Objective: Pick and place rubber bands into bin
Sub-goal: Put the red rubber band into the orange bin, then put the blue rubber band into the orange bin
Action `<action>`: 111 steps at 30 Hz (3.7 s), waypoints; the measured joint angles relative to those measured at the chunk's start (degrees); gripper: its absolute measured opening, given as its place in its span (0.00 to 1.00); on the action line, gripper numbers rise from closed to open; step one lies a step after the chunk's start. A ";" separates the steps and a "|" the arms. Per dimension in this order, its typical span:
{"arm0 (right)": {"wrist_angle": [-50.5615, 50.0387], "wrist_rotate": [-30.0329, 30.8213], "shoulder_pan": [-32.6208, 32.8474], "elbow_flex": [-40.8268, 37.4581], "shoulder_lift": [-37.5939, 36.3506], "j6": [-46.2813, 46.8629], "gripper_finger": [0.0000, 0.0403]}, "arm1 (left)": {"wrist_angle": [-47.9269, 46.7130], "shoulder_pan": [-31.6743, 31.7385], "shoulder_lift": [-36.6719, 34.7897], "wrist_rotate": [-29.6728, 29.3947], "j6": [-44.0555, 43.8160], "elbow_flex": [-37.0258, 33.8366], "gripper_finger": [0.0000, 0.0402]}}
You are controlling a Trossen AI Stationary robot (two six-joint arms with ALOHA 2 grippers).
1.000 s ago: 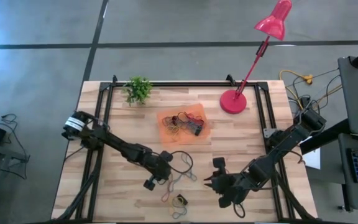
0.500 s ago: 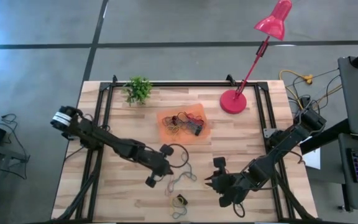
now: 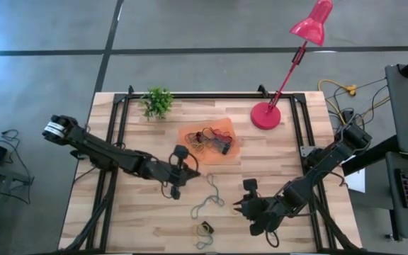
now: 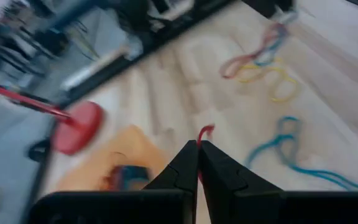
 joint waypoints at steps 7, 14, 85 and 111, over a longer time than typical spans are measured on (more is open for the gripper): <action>0.02 1.38 0.00 0.00 0.02 -0.40 0.14 | 0.12 4.27 -5.77 -1.00 4.84 0.00 0.00; 0.03 1.51 0.01 0.00 0.02 -0.41 0.14 | -0.02 11.42 -7.46 -0.67 7.59 0.02 0.00; -1.01 4.55 0.00 -3.02 0.07 0.06 0.14 | -5.30 10.28 27.72 25.64 9.55 13.90 0.21; -0.94 4.49 0.06 -3.02 -0.62 1.55 0.14 | -4.20 9.69 33.23 32.78 11.31 18.88 0.21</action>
